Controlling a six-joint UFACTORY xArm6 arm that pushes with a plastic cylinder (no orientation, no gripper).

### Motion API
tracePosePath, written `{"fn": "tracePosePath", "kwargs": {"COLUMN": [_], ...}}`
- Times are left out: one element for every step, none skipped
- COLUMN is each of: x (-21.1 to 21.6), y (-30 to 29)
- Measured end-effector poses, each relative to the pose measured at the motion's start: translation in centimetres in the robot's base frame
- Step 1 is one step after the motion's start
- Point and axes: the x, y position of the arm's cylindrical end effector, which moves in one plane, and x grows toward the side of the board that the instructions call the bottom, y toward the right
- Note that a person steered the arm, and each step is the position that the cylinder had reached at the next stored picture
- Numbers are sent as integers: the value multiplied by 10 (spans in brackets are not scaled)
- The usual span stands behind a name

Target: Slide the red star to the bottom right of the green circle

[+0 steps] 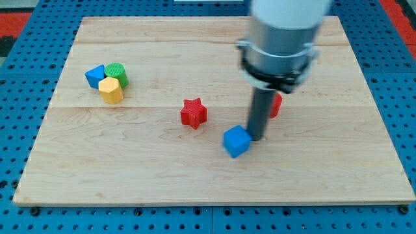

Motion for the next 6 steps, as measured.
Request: {"fn": "tracePosePath", "kwargs": {"x": [11, -22, -49, -80, -90, -90], "y": [42, -32, -111, -148, -176, -140]}}
